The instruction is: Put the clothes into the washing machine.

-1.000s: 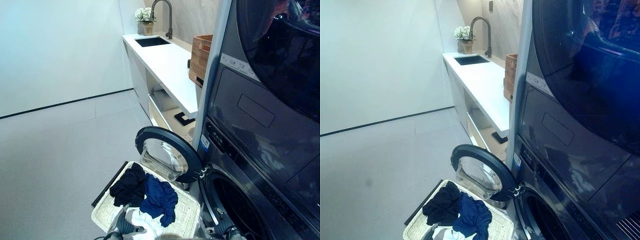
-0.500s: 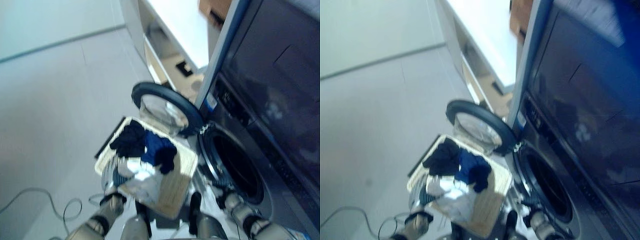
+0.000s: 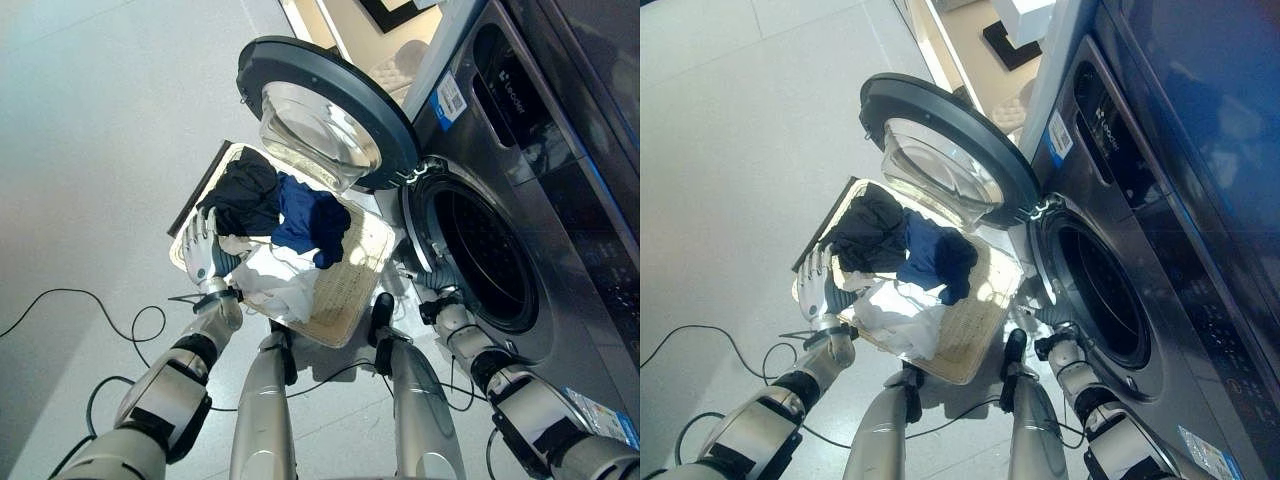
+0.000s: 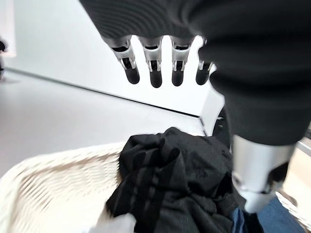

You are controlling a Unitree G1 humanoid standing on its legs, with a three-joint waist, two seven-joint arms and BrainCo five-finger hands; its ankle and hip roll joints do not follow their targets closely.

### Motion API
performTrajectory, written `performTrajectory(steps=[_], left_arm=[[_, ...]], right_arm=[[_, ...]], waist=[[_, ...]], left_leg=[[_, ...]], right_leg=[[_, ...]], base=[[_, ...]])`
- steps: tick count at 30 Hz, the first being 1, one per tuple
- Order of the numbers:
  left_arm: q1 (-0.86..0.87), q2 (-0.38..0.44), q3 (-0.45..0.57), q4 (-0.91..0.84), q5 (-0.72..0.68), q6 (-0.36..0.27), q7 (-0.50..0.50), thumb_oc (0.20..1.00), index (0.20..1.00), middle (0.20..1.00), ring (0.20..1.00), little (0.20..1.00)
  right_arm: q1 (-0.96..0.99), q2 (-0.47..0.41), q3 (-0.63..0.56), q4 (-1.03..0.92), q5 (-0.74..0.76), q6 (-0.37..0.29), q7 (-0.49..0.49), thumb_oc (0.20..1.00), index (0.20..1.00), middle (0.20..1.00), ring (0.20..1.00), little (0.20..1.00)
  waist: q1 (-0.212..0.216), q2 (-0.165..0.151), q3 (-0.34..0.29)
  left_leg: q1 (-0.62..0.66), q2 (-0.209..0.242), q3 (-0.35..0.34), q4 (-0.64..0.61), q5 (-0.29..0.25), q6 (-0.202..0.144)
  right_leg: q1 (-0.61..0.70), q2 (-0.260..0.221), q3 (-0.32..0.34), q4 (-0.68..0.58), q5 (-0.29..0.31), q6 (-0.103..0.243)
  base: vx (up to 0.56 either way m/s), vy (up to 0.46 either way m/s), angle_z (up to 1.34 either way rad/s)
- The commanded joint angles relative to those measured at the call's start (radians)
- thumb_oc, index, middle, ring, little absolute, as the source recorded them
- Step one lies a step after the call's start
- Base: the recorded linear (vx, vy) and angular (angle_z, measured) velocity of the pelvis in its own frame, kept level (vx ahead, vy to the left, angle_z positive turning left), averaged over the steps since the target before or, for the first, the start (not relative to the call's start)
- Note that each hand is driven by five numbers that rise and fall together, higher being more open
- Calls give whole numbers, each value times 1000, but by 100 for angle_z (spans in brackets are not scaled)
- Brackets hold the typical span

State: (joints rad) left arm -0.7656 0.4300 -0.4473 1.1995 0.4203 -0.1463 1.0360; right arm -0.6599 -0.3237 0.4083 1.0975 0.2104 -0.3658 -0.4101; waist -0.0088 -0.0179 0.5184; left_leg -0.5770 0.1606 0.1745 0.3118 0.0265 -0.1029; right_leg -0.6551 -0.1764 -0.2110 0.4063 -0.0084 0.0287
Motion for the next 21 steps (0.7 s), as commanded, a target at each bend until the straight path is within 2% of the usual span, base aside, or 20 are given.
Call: performTrajectory(steps=[1,3,10,21], left_arm=[[-41,45,16,14,40,43,54,1000,1000,1000,1000,1000],[-92,79,4,36,46,68,55,1000,1000,1000,1000,1000],[-197,143,-36,70,61,123,52,1000,1000,1000,1000,1000],[-294,166,-89,93,59,176,35,1000,1000,1000,1000,1000]], right_arm=[[11,-30,24,-67,37,-31,-23,1000,1000,1000,1000,1000],[-6,-54,26,-76,55,-36,-14,1000,1000,1000,1000,1000],[-20,-95,30,-115,96,-37,-10,1000,1000,1000,1000,1000],[-55,-119,49,-163,111,-41,-38,1000,1000,1000,1000,1000]], waist=[[0,-9,-19],[-6,-11,0],[-24,-19,2],[-27,-35,2]], left_leg=[[-61,-38,-26,-19,43,-48],[-88,-35,-22,-20,53,-51],[-182,-33,-15,-22,69,-58],[-274,-32,-12,-45,84,-58]], right_leg=[[9,29,-42,52,-75,49],[-15,29,-47,52,-69,50],[-112,34,-45,57,-59,52],[-206,30,-48,44,-32,63]], base=[[-45,39,-2],[-50,73,-4],[7,78,-5],[12,54,-2]])
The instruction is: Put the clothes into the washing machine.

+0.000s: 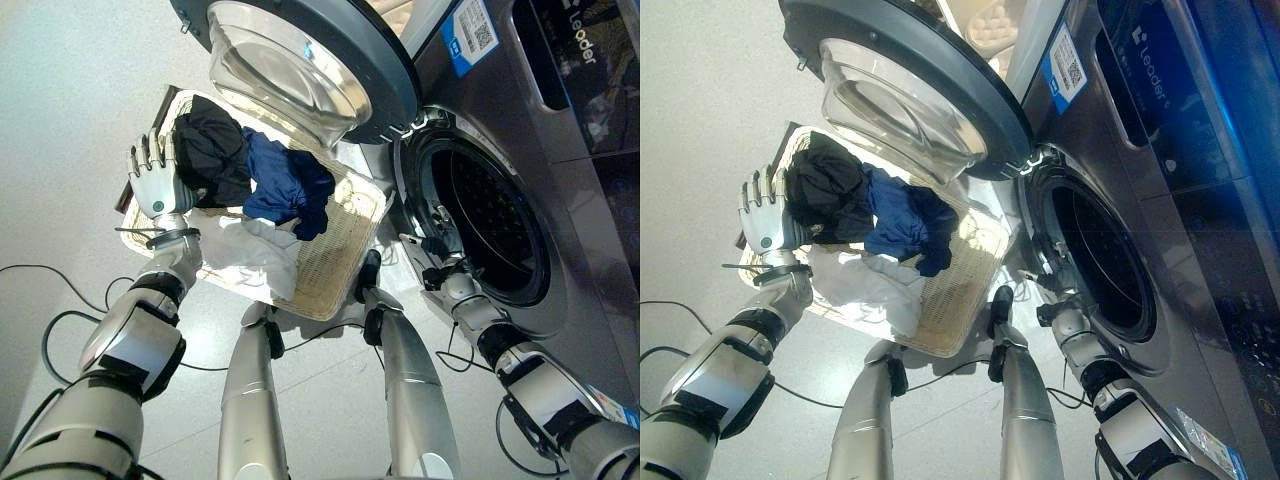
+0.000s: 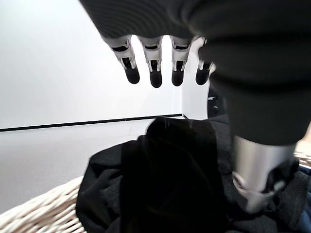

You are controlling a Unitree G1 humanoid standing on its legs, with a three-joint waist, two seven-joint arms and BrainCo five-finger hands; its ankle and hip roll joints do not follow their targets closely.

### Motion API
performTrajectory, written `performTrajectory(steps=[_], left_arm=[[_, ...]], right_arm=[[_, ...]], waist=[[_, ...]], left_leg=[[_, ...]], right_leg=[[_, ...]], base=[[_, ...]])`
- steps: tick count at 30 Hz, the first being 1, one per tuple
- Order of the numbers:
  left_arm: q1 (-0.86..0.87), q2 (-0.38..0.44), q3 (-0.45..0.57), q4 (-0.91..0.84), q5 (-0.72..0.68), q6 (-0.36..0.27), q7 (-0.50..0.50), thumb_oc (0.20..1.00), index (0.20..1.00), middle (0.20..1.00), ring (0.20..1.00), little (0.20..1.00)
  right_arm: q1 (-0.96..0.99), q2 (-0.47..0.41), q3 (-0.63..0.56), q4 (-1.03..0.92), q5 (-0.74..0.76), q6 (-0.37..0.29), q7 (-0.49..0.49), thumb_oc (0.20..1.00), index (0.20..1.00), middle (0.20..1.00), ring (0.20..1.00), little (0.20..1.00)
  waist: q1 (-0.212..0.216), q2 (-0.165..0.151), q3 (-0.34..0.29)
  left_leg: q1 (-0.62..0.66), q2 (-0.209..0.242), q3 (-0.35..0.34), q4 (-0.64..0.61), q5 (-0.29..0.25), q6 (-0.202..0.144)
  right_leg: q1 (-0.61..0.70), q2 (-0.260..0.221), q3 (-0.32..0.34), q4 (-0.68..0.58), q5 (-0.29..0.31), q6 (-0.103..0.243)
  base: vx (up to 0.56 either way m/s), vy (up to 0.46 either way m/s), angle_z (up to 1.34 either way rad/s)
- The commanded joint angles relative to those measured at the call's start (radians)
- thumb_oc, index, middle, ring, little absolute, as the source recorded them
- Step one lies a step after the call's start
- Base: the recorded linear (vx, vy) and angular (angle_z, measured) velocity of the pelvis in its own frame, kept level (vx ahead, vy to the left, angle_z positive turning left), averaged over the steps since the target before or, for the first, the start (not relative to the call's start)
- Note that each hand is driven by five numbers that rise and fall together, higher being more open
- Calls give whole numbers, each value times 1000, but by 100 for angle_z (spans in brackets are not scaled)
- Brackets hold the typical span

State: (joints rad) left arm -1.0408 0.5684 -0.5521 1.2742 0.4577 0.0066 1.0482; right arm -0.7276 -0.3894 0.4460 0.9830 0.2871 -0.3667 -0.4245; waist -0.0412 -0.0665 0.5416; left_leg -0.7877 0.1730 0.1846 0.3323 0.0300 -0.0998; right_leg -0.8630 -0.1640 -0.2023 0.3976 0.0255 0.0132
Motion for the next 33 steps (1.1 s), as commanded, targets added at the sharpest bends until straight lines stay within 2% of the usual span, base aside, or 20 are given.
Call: performTrajectory(steps=[1,12,13,16,20,27,28,29,30,33], left_arm=[[-36,35,6,26,18,27,13,1000,1000,1000,1000,1000],[-123,49,-44,53,-13,58,-61,1000,1000,1000,1000,1000],[-153,53,-57,72,-32,65,-120,1000,1000,1000,1000,1000],[-174,51,-65,82,-64,77,-182,1000,1000,1000,1000,1000],[-200,37,-88,101,-125,121,-336,1000,1000,1000,1000,1000],[-229,26,-89,133,-149,112,-419,1000,1000,1000,1000,1000],[-232,27,-93,134,-153,106,-436,586,586,586,586,586],[-235,28,-94,135,-153,103,-442,501,501,501,501,501],[-238,33,-99,131,-151,89,-469,200,200,200,200,200],[-240,29,-111,122,-149,75,-496,200,200,200,200,200]], right_arm=[[7,-58,13,-48,37,-47,-23,1000,1000,1000,1000,1000],[-31,-80,30,-84,60,-30,-36,1000,1000,1000,1000,1000],[-44,-90,31,-83,67,-37,-39,1000,1000,1000,1000,1000],[-53,-93,34,-97,69,-32,-45,1000,1000,1000,1000,1000],[-70,-101,38,-120,85,-22,-57,1000,1000,1000,1000,1000],[-106,-109,36,-110,100,-33,-67,1000,1000,1000,1000,1000],[-107,-112,35,-114,102,-35,-68,1000,1000,1000,1000,1000],[-107,-113,36,-115,105,-36,-69,1000,1000,1000,1000,1000],[-108,-118,37,-126,110,-31,-75,1000,1000,1000,1000,1000],[-107,-118,35,-134,117,-30,-79,1000,1000,1000,1000,1000]], waist=[[4,13,-22],[-2,13,-22],[-5,12,-22],[-9,8,-22],[-19,2,-22],[-27,-5,-22],[-29,-6,-22],[-30,-7,-22],[-33,-8,-22],[-37,-6,-22]], left_leg=[[-79,-45,-22,-64,81,-62],[-144,-55,-34,-49,82,-62],[-165,-57,-34,-47,84,-63],[-192,-61,-42,-40,82,-61],[-220,-63,-49,-40,80,-58],[-245,-67,-53,-37,75,-56],[-248,-67,-53,-36,74,-55],[-249,-67,-52,-37,74,-55],[-251,-68,-52,-36,74,-55],[-253,-71,-50,-33,71,-57]], right_leg=[[-12,16,-56,51,-61,80],[-74,8,-55,56,-42,88],[-94,7,-54,54,-36,90],[-120,8,-48,54,-30,93],[-147,14,-37,44,-16,98],[-172,16,-28,24,5,106],[-176,18,-25,22,8,107],[-177,18,-25,20,10,107],[-180,21,-22,18,12,108],[-185,24,-17,19,12,109]], base=[[23,39,-1],[12,22,0],[32,57,-1],[28,43,2],[0,0,0],[9,8,-3],[0,0,0],[0,0,0],[0,0,0],[22,22,0]])
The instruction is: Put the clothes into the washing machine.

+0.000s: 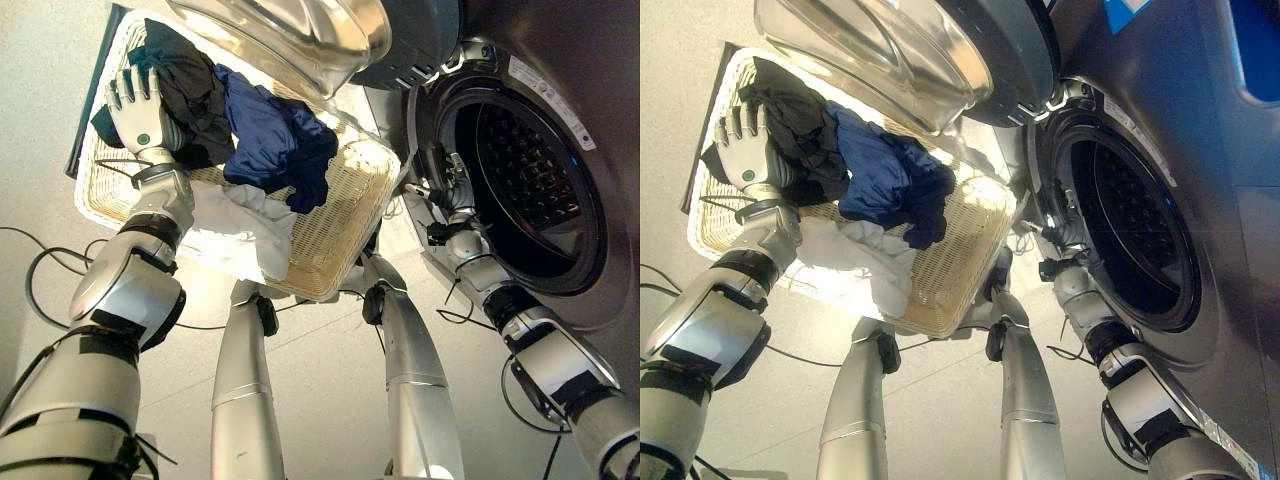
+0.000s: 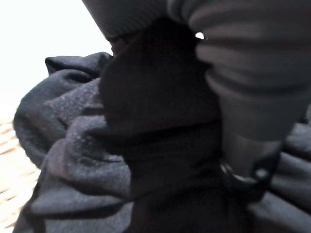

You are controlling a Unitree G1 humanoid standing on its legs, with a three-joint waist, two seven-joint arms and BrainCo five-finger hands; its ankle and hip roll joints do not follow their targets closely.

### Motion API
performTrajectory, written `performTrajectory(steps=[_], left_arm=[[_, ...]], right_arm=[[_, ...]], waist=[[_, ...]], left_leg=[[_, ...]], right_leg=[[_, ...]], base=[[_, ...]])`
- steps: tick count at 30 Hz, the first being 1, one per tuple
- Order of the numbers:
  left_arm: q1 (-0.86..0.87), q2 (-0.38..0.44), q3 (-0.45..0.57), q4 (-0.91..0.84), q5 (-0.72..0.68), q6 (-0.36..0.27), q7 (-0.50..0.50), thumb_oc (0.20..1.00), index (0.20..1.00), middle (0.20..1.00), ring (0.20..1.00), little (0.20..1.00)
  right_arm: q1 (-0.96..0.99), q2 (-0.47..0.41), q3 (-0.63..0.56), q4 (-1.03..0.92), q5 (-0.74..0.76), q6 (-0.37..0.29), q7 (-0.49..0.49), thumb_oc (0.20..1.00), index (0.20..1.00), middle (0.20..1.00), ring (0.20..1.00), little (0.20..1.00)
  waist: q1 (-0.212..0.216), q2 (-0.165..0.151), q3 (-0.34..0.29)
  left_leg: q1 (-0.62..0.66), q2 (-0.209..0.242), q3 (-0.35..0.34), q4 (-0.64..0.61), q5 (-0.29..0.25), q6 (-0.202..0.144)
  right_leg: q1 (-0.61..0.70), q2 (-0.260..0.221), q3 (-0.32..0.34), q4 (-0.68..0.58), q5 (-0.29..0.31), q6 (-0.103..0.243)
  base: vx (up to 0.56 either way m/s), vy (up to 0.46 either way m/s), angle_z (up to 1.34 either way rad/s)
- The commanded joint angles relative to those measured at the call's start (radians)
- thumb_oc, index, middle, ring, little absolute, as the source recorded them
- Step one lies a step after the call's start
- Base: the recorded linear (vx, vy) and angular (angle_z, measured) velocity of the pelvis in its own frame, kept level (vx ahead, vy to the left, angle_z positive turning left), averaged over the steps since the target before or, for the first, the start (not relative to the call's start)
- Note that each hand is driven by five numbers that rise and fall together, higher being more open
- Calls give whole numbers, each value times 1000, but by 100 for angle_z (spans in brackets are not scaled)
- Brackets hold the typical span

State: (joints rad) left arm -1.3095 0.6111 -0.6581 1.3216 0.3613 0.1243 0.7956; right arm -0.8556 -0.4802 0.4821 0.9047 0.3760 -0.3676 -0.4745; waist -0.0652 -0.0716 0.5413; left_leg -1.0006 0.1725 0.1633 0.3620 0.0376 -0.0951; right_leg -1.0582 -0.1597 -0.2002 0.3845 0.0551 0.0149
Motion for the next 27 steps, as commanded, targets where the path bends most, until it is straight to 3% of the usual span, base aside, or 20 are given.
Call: performTrajectory(steps=[1,9,19,25,27], left_arm=[[28,-15,-7,73,-54,-43,-243,200,200,200,200,200],[39,-6,-14,59,-50,-62,-202,200,200,200,200,200],[92,-3,41,20,-45,-133,-26,200,200,200,200,200],[167,-11,139,-71,-63,-285,117,200,200,200,200,200],[184,-15,158,-88,-50,-309,135,200,200,200,200,200]], right_arm=[[21,-27,-2,-56,30,-29,-28,1000,1000,1000,1000,1000],[45,-33,-11,-66,34,-37,-37,1000,1000,1000,1000,1000],[90,-22,-18,-105,18,-49,-58,1000,1000,1000,1000,1000],[130,1,-26,-160,-33,-66,-80,1000,1000,1000,1000,1000],[140,6,-27,-170,-41,-72,-84,1000,1000,1000,1000,1000]], waist=[[-14,0,-21],[-16,5,-21],[-9,13,-21],[12,33,-21],[15,35,-21]], left_leg=[[-40,-71,-28,-62,63,-61],[-12,-71,-11,-59,56,-59],[57,-73,9,-51,41,-56],[135,-82,16,-46,16,-47],[145,-84,15,-45,12,-47]], right_leg=[[10,20,-19,33,-18,108],[31,17,-22,31,-19,111],[87,6,-35,53,-36,108],[148,-14,-49,89,-65,107],[159,-17,-51,90,-68,108]], base=[[0,0,0],[0,0,0],[0,0,0],[0,0,0],[0,0,0]])
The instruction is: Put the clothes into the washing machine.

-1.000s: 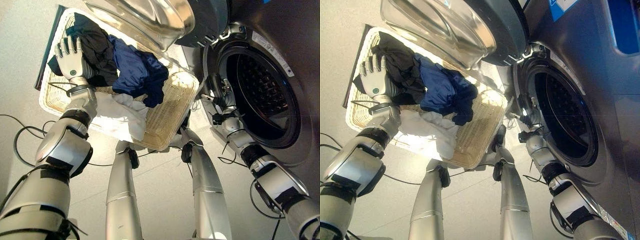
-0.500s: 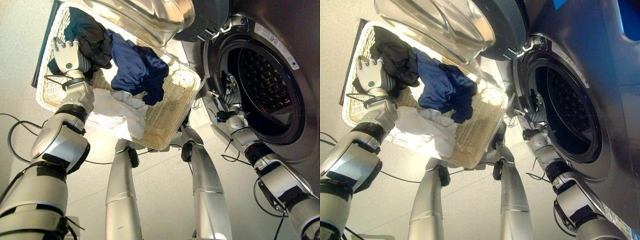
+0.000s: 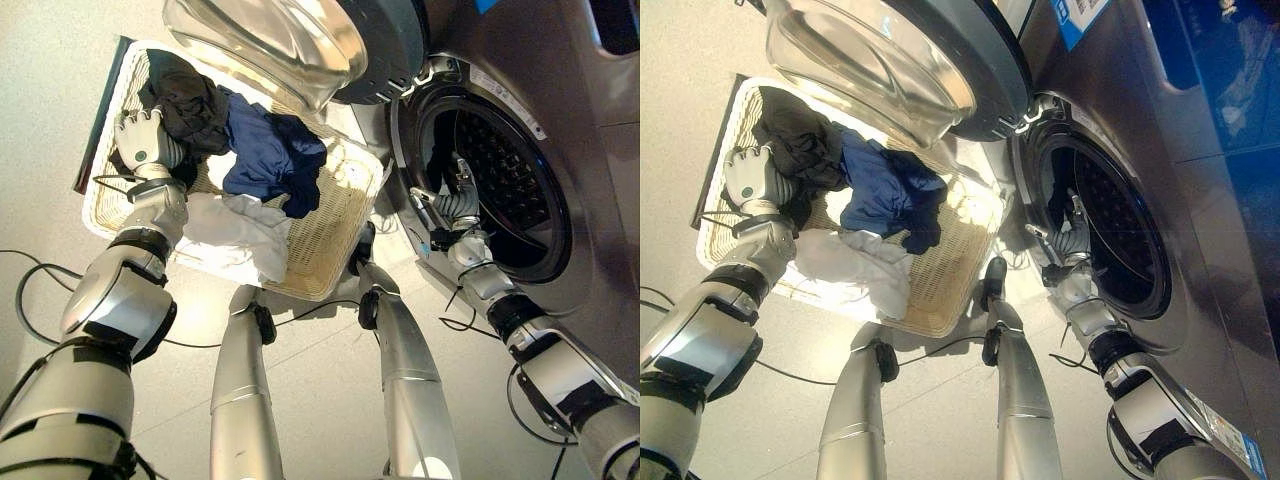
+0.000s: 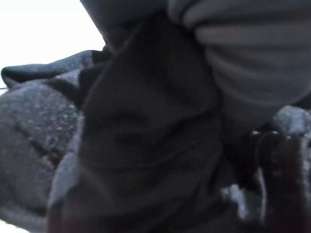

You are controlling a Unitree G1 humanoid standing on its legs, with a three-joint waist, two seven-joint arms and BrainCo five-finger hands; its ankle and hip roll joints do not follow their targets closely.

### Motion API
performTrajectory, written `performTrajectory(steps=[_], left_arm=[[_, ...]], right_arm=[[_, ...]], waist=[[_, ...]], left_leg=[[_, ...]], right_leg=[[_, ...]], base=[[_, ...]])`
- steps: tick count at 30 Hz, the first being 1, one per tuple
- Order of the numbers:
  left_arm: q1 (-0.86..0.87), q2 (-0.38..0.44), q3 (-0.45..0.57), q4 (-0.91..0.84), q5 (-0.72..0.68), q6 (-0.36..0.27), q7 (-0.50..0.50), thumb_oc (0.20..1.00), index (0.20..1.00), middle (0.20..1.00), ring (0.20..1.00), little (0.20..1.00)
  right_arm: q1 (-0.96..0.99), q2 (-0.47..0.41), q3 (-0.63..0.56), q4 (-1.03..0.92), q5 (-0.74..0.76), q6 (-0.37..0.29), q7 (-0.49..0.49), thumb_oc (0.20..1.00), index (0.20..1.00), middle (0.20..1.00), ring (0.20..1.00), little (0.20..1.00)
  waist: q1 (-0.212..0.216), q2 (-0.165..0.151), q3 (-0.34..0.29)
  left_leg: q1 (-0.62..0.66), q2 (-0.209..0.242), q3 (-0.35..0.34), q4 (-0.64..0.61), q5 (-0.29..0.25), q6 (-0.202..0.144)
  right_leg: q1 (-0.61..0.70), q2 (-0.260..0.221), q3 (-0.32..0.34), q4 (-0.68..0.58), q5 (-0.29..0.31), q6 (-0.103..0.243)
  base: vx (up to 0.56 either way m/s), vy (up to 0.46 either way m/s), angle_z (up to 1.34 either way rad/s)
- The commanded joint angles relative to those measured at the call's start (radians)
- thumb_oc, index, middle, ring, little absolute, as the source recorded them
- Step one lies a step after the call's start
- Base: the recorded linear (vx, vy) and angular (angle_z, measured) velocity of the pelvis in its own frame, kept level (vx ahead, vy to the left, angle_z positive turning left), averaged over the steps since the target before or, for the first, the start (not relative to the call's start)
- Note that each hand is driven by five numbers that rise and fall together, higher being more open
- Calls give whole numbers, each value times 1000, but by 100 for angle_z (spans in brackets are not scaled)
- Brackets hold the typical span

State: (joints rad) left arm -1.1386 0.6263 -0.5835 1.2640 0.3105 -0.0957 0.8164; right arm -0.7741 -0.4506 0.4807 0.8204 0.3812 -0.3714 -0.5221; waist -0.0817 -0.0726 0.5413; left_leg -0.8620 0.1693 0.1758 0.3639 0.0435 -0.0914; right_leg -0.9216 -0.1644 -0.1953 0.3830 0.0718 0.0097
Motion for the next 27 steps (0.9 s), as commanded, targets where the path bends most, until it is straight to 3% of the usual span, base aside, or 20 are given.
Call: performTrajectory(steps=[1,6,9,11,16,19,22,27], left_arm=[[30,-32,93,-44,11,-106,123,200,200,200,200,200],[119,-53,128,-138,89,-164,167,200,200,200,200,200],[185,-64,144,-203,162,-210,183,200,200,200,200,200],[213,-64,139,-246,188,-232,172,200,200,200,200,200],[244,-66,112,-306,262,-298,149,200,200,200,200,200],[251,-68,94,-321,283,-333,136,200,200,200,200,200],[254,-71,45,-346,330,-389,117,200,200,200,200,200],[250,-75,-2,-381,409,-459,130,200,200,200,200,200]], right_arm=[[65,-20,-27,-89,-55,-75,-38,1000,1000,1000,1000,1000],[81,-25,-19,-141,-190,-56,-54,1000,1000,1000,1000,1000],[81,-42,11,-181,-379,-41,-44,1000,1000,1000,1000,1000],[55,-82,50,-212,-571,33,-90,1000,1000,1000,1000,1000],[-46,-143,135,-156,-849,184,-148,1000,1000,1000,1000,1000],[-99,-151,173,-113,-910,196,-141,1000,1000,1000,1000,1000],[-187,-154,238,-51,-948,159,-106,1000,1000,1000,1000,1000],[-270,-146,283,-40,-873,112,-12,1000,1000,1000,1000,1000]], waist=[[34,37,-21],[54,45,-21],[69,48,-21],[80,51,-21],[108,63,-21],[122,67,-21],[143,70,-21],[158,77,-21]], left_leg=[[19,-83,4,-46,2,-49],[80,-92,3,-44,-19,-39],[122,-97,-3,-36,-38,-30],[145,-97,-2,-28,-48,-25],[195,-104,-21,-13,-75,-10],[221,-105,-23,-19,-79,-4],[251,-110,-31,-20,-86,5],[265,-124,-48,-30,-82,10]], right_leg=[[34,-15,-60,93,-86,113],[92,-33,-77,95,-97,115],[131,-46,-87,104,-107,117],[156,-59,-95,112,-113,121],[200,-76,-99,133,-120,135],[225,-80,-105,128,-117,141],[260,-84,-111,115,-110,147],[274,-78,-107,103,-102,147]], base=[[0,0,0],[-14,-12,7],[-7,-49,7],[-10,-75,6],[-22,-71,13],[-15,-61,8],[-8,-72,7],[-9,-46,5]])
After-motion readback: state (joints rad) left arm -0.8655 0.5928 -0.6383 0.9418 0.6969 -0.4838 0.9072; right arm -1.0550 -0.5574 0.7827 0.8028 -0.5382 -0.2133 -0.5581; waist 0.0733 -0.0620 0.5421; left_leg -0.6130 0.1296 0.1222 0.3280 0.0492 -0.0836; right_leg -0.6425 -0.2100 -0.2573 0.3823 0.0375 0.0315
